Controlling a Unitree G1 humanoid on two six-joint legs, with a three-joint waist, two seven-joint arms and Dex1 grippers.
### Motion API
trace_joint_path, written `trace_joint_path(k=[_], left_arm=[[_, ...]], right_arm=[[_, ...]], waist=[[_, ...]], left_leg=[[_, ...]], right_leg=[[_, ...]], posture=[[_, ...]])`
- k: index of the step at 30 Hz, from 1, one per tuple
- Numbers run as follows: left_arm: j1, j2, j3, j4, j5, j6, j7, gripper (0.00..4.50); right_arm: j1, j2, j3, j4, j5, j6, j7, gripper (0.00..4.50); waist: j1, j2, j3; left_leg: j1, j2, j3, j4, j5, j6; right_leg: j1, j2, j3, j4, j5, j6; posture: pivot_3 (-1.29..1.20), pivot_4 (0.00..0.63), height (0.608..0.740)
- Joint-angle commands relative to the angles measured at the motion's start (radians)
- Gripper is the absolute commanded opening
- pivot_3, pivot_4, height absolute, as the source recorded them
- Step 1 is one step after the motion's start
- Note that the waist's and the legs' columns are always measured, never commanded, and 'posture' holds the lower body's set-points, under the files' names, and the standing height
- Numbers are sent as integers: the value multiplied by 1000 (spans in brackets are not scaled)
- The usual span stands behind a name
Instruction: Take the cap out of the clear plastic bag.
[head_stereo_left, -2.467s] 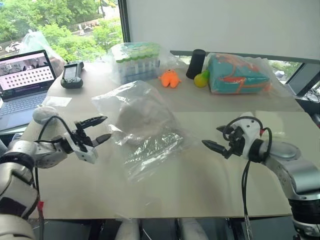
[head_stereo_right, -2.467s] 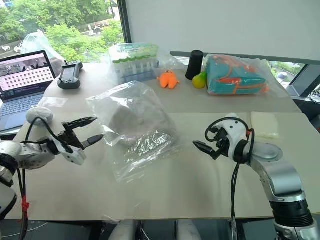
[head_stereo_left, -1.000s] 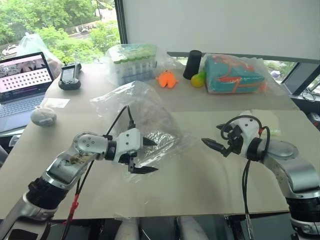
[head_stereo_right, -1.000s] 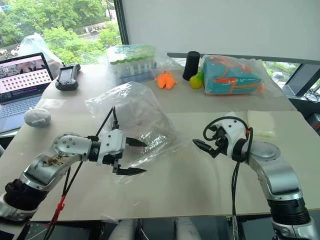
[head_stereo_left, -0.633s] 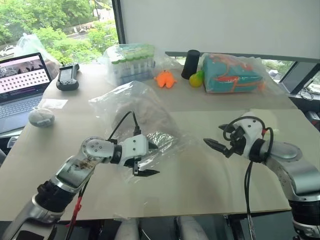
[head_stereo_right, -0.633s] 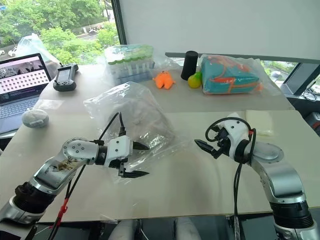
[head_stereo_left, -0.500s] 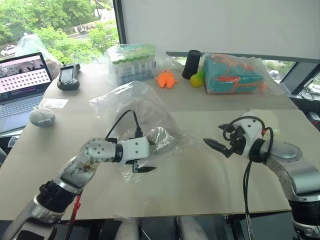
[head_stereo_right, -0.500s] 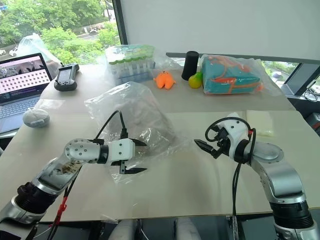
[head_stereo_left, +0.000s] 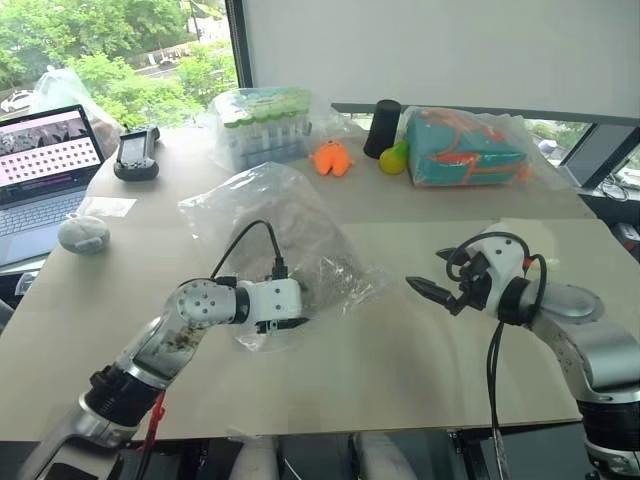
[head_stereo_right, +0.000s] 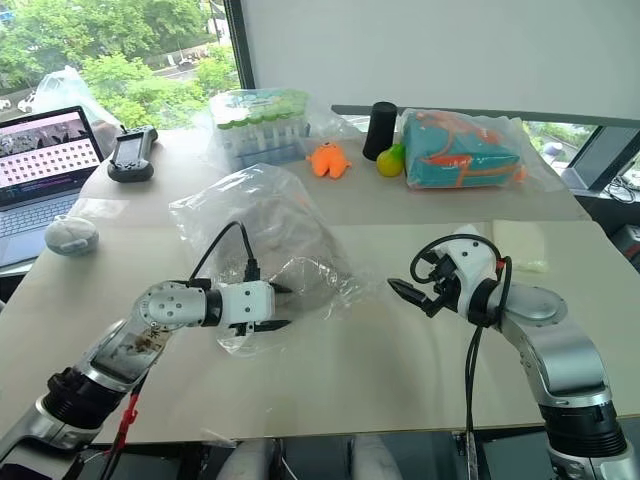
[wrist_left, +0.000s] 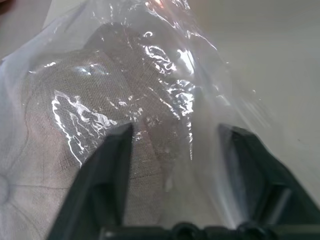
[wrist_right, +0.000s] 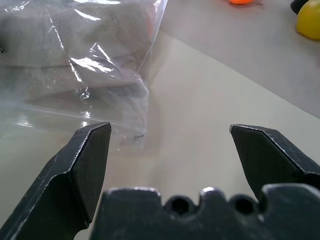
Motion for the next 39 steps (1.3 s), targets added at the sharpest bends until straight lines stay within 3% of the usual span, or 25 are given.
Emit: trace_joint_path(k=[1, 3, 13, 19, 24, 30, 34, 39], left_arm=[[12, -1, 34, -9, 8, -25, 11, 706], [19, 0, 37, -11, 9, -21, 8, 54], [-38, -64, 135, -26, -111, 143, 3, 54], [-174, -60, 209, -28, -206, 252, -35, 54], [-302, -49, 247, 24, -244, 312, -45, 54], [-350, -59, 231, 68, -233, 301, -49, 54], [-351, -62, 220, 71, -228, 292, -55, 54], [-355, -72, 218, 74, -228, 296, -50, 54]], right_arm=[[-14, 2, -27, -28, 5, -14, -8, 4500], [-14, 4, -25, -26, 4, -16, -8, 4500], [-21, 17, -17, -30, 0, -15, -15, 4500], [-43, 41, 3, -54, 14, -7, -19, 4500], [-102, 59, 29, -169, 114, 50, 24, 4500], [-167, 91, 111, -283, 192, 88, 39, 4500], [-241, 95, 244, -209, -13, -19, -24, 4500], [-265, 65, 384, -121, -193, -196, 32, 4500]], waist=[[0, 0, 0], [0, 0, 0], [1, 0, 0], [0, 0, 0], [-4, 0, 0], [-2, 0, 0], [-2, 0, 0], [2, 0, 0]], left_leg=[[0, 0, 0, 0, 0, 0], [0, 0, 0, 0, 0, 0], [0, 0, 0, 0, 0, 0], [0, 0, 0, 0, 0, 0], [0, 1, -1, 0, 0, 0], [0, 2, -1, 0, 0, 0], [0, 2, -1, 0, 0, 0], [-2, 2, -1, 0, 0, 0]], right_leg=[[0, 0, 0, 0, 0, 0], [0, 0, 0, 0, 0, 0], [0, 0, 0, 0, 0, 0], [0, 0, 0, 0, 0, 1], [0, 1, 0, 0, 0, 1], [0, 3, 0, 0, 0, 1], [-1, 3, 0, 0, 0, 1], [-2, 3, 0, 0, 2, -4]], posture=[[0, 150, 740], [0, 150, 740], [0, 150, 740], [0, 150, 740], [0, 150, 740], [0, 150, 740], [0, 150, 740], [0, 150, 740]])
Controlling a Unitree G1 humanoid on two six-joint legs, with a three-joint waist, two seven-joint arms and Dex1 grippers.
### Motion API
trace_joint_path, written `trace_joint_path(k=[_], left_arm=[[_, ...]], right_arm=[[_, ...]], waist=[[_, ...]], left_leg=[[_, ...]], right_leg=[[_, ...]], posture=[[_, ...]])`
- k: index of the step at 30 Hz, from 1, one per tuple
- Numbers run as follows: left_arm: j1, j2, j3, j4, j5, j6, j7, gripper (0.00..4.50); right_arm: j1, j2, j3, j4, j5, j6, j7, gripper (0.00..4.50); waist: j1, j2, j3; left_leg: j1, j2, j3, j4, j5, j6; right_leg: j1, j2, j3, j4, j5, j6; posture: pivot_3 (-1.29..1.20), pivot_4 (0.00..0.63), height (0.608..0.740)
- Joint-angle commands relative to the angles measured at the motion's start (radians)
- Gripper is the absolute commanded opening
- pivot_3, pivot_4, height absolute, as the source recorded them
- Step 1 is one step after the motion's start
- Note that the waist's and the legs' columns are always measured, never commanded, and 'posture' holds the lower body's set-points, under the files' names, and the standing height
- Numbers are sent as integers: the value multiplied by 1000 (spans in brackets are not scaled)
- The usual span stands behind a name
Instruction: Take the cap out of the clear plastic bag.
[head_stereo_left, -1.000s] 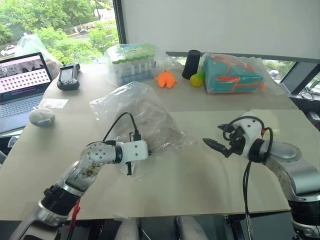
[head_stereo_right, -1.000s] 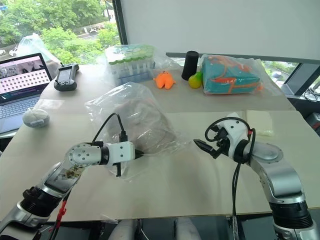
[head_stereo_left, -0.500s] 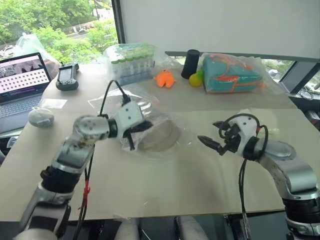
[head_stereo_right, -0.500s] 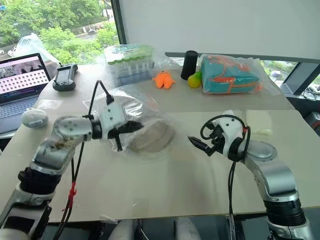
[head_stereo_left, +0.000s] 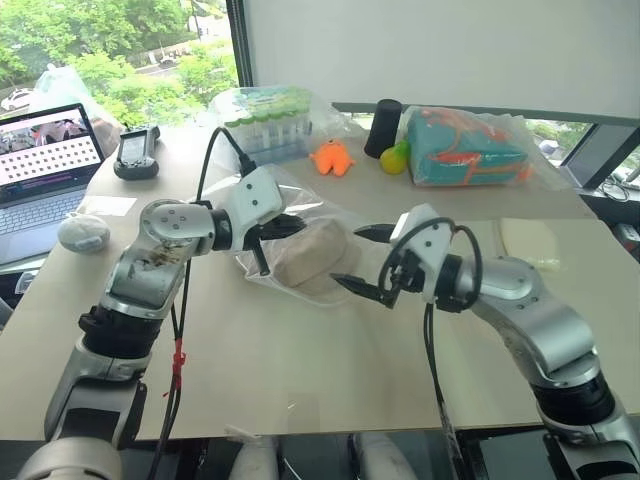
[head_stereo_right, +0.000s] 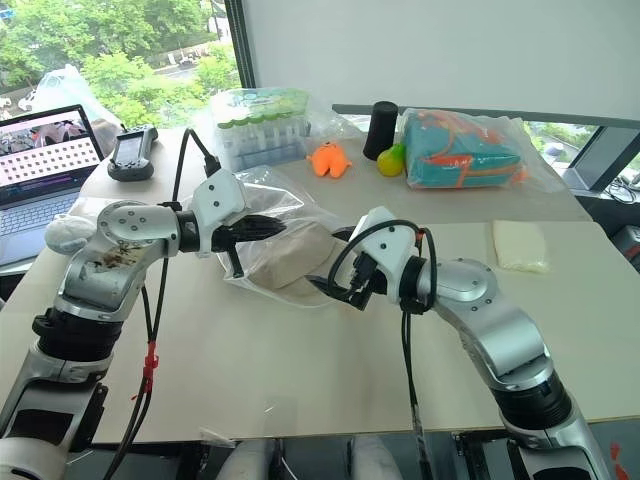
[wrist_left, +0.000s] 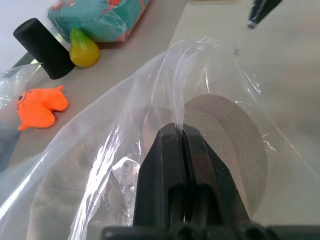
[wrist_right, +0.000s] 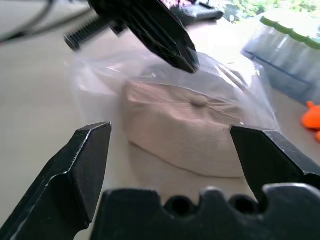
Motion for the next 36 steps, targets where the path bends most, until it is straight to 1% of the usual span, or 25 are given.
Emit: trace_joint_path(k=[1, 6, 7, 9, 12, 15, 21, 23, 27, 29, 31, 32, 35, 36], left_arm=[[-29, -5, 9, -14, -3, -17, 8, 54], [-25, -9, 6, -13, 2, -18, 14, 54], [-23, -11, 8, -19, 0, -13, 17, 54], [-20, -14, 8, -28, -3, -6, 22, 54], [-11, -32, 11, -32, -11, -4, 37, 54], [4, -51, 20, -37, -26, 3, 47, 54], [7, -54, 36, -35, -11, -6, 81, 54], [11, -52, 36, -33, -11, -8, 84, 54], [16, -49, 39, -32, -11, -12, 88, 54], [17, -48, 42, -32, -11, -12, 91, 54], [18, -50, 44, -35, -11, -9, 95, 566], [18, -51, 45, -37, -13, -6, 97, 731], [18, -51, 45, -40, -13, -4, 99, 1826], [18, -50, 44, -42, -14, -2, 100, 2089]], right_arm=[[-26, -19, 86, 49, -137, -156, 37, 4500], [-50, -22, 168, 164, -290, -334, 65, 4500], [-61, -18, 191, 205, -340, -388, 54, 4500], [-80, 2, 212, 276, -416, -458, 20, 4500], [-108, 48, 215, 367, -482, -531, -28, 4500], [-126, 77, 241, 451, -542, -586, -25, 4500], [-100, 111, 222, 460, -542, -620, 5, 4500], [-95, 113, 202, 440, -518, -608, 29, 4500], [-84, 83, 177, 407, -494, -592, 91, 4500], [-84, 72, 172, 414, -507, -595, 97, 4500], [-102, 65, 191, 484, -585, -625, 52, 4500], [-109, 66, 199, 511, -610, -638, 37, 4500], [-122, 90, 204, 556, -642, -652, 15, 4500], [-123, 96, 205, 565, -648, -655, 14, 4500]], waist=[[0, 0, 0], [-2, 0, 0], [-2, 0, 0], [-3, 0, 0], [-3, 0, 0], [-4, 0, 0], [-3, 0, 0], [-3, 0, 0], [-3, 0, 0], [-3, 0, 0], [-4, 0, 0], [-4, 0, 0], [-4, 0, 0], [-5, 0, 0]], left_leg=[[0, 0, 0, 0, 0, 0], [0, 0, 0, 0, 0, 0], [0, 0, 0, 0, 0, 0], [1, 0, 0, 0, 0, 0], [0, 0, 0, 0, 0, 0], [0, 1, 0, 0, 0, 0], [0, 1, 0, 0, 0, 0], [0, 1, 0, 0, 0, 0], [1, 1, 0, 0, 0, 0], [1, 1, 0, 0, 0, 0], [1, 1, 0, 0, 0, 0], [1, 1, 0, 0, 0, 0], [2, 1, 0, 0, 0, 0], [2, 1, 0, 0, 0, 0]], right_leg=[[0, 0, 0, 0, 0, 0], [0, 0, 0, 0, 0, 0], [0, 0, 0, 0, 0, 0], [0, 1, 0, 0, 0, 0], [0, 1, 0, 0, 1, -1], [0, 1, 0, 0, 1, -1], [0, 1, 0, 0, 1, -2], [0, 1, 0, 0, 1, -2], [0, 1, 0, 1, 1, -2], [0, 1, 0, 1, 1, -2], [0, 1, 0, 1, 1, -2], [0, 1, 0, 1, 1, -2], [1, 1, 0, 1, 1, -2], [0, 1, 0, 1, 1, -2]], posture=[[0, 150, 740], [0, 150, 740], [0, 150, 740], [0, 150, 740], [0, 150, 740], [0, 150, 740], [0, 150, 740], [0, 150, 740], [0, 150, 740], [0, 150, 740], [0, 150, 740], [0, 150, 740], [0, 150, 740], [0, 150, 740]])
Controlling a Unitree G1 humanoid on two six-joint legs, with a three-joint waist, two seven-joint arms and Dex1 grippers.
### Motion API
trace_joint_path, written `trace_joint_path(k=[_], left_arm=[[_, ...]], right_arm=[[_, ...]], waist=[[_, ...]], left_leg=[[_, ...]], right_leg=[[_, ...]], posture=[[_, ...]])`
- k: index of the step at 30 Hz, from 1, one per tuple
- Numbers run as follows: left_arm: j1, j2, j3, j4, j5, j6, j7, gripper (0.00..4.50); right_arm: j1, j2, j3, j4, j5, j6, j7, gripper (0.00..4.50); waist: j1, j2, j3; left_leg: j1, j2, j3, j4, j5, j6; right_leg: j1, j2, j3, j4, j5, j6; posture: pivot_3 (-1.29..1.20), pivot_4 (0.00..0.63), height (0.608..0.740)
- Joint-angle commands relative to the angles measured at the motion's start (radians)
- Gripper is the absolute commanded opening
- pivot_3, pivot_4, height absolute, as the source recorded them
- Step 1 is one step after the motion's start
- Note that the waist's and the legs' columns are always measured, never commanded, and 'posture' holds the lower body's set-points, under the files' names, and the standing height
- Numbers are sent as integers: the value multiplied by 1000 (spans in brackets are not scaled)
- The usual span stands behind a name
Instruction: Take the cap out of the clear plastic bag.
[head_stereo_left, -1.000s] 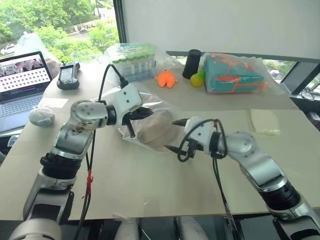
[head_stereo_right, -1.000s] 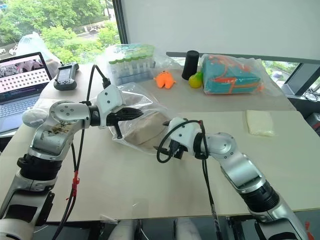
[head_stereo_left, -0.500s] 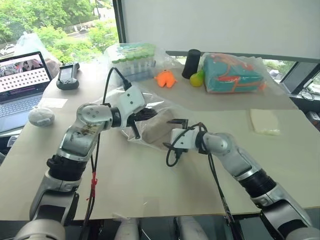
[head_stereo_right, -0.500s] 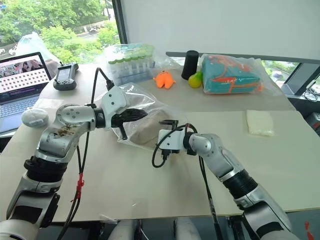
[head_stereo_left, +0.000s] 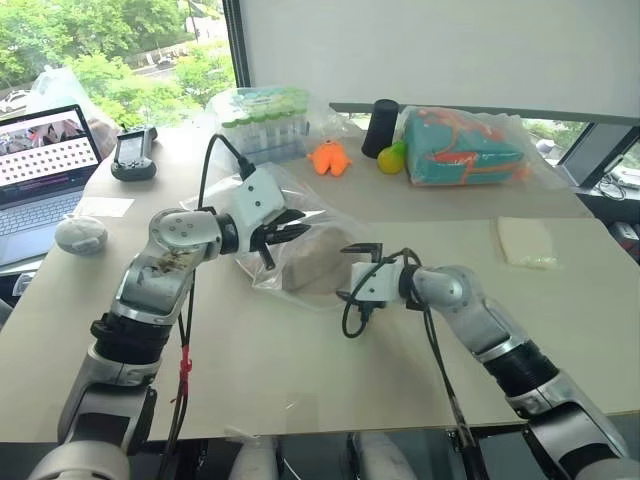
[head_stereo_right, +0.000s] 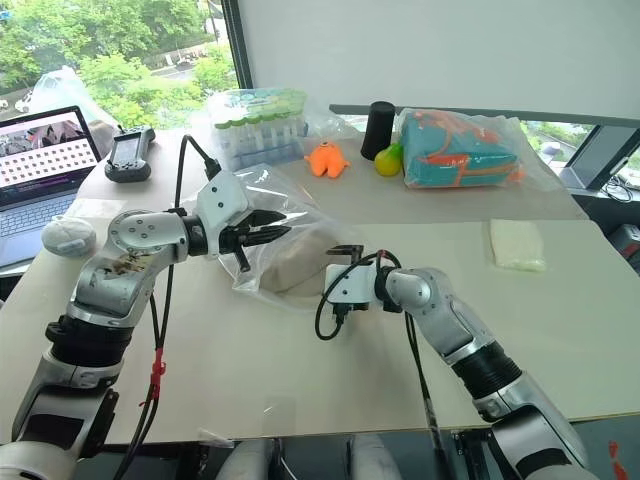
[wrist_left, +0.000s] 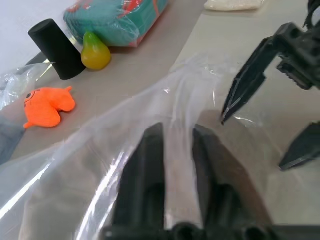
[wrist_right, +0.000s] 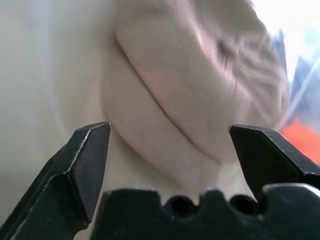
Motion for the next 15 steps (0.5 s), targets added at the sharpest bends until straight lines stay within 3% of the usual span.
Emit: trace_joint_path(k=[1, 3, 15], left_arm=[[-13, 6, 25, -38, -13, -5, 9, 2446], [-13, 10, 22, -41, -13, -5, 4, 3174], [29, 37, -12, -91, -28, 55, -34, 3174]], right_arm=[[-25, 25, -8, 11, -28, -39, -26, 4500], [-23, 39, -13, 14, -29, -40, -24, 4500], [-20, 87, -39, 3, -16, -27, -27, 4500]], waist=[[-2, 0, 0], [-2, 0, 0], [-3, 0, 0]], left_leg=[[0, 0, 0, 0, 0, 0], [0, 0, 0, 0, 0, 0], [0, 1, 0, 0, 0, 0]], right_leg=[[0, 0, 0, 0, 0, 0], [0, 0, 0, 0, 0, 0], [0, 1, 0, 0, 0, -1]], posture=[[0, 150, 740], [0, 150, 740], [0, 150, 740]])
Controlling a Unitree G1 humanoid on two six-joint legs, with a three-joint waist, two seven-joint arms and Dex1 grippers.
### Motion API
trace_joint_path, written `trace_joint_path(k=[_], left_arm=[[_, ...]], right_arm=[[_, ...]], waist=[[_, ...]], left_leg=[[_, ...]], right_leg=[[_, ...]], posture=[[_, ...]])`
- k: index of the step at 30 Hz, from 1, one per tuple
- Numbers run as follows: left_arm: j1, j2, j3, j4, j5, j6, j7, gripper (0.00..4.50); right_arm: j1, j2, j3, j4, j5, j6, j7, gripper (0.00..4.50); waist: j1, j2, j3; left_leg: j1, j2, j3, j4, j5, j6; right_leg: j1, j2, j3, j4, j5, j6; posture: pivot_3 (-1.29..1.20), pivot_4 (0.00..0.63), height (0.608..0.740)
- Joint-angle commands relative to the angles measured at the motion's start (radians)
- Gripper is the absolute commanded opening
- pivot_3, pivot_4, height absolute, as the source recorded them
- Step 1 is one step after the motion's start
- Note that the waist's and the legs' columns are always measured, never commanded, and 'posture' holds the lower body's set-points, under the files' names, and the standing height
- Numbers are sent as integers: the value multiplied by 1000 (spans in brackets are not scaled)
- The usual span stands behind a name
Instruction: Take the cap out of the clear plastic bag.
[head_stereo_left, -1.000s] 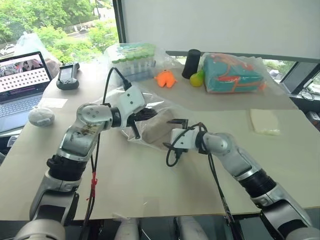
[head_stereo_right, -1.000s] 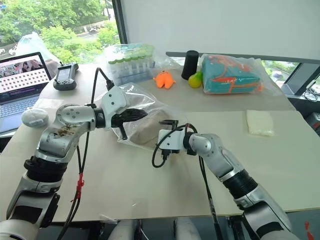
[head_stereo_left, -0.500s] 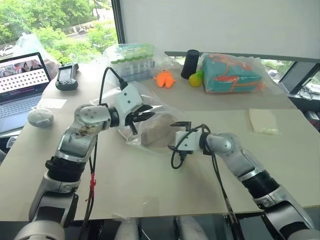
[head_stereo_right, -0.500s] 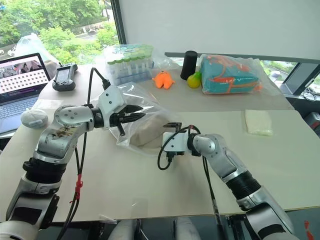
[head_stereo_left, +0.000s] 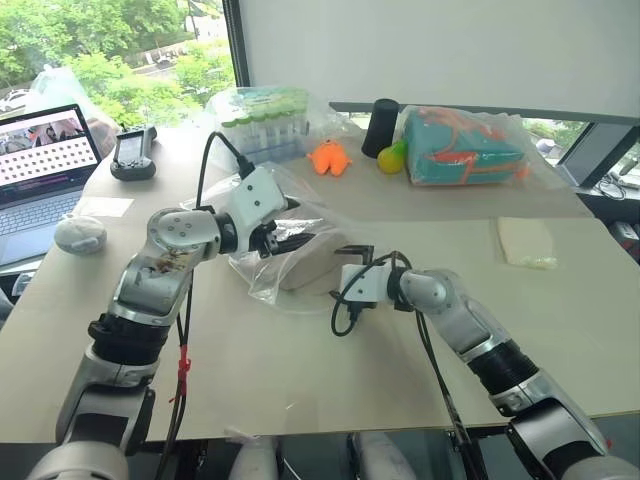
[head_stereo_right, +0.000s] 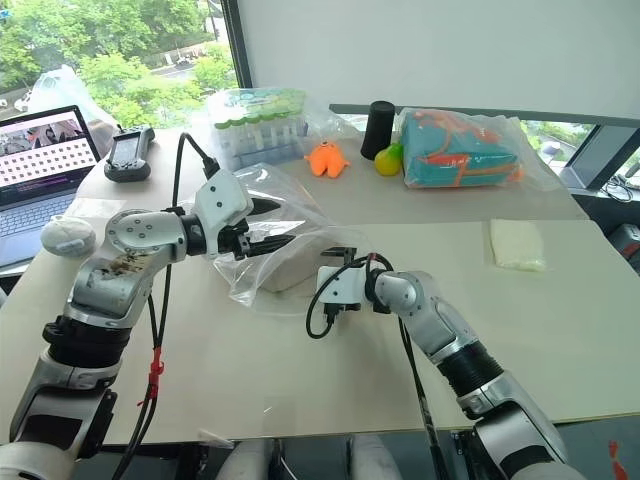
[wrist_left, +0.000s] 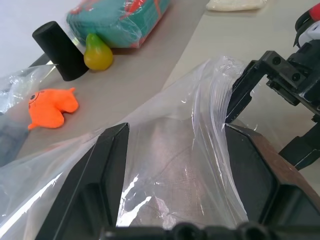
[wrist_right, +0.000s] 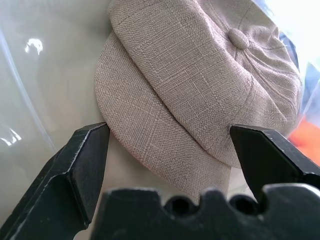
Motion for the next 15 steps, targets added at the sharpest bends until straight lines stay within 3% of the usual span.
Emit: trace_joint_path(k=[1, 8, 11, 12, 15], left_arm=[[37, 29, -30, -81, -19, 43, -37, 3174], [77, 32, -74, -103, -7, 75, -37, 3174], [71, 33, -73, -91, -4, 71, -34, 2551], [67, 32, -70, -85, -4, 68, -35, 2026], [57, 29, -65, -73, -1, 67, -31, 1035]], right_arm=[[-16, 4, -39, -28, 9, -10, -12, 4500], [-11, 2, -50, -34, 8, -6, -9, 4500], [-9, 1, -52, -36, 9, -5, -8, 4500], [-9, 1, -53, -36, 9, -5, -8, 4500], [-10, 0, -56, -35, 9, -6, -9, 4500]], waist=[[-1, 0, 0], [1, 0, 0], [1, 0, 0], [0, 0, 0], [0, 0, 0]], left_leg=[[0, 0, 0, 0, 0, 0], [0, 0, 0, 0, 0, 0], [0, 0, 0, 0, 0, 0], [0, 0, 0, 0, 0, 0], [0, 0, 0, 0, 0, 0]], right_leg=[[0, 0, 0, 0, 0, 0], [0, 0, 0, 0, 0, 0], [0, 0, 0, 0, 0, 0], [0, 0, 0, 0, 0, 0], [0, 0, 0, 0, 0, 0]], posture=[[0, 150, 740], [0, 150, 740], [0, 150, 740], [0, 150, 740], [0, 150, 740]])
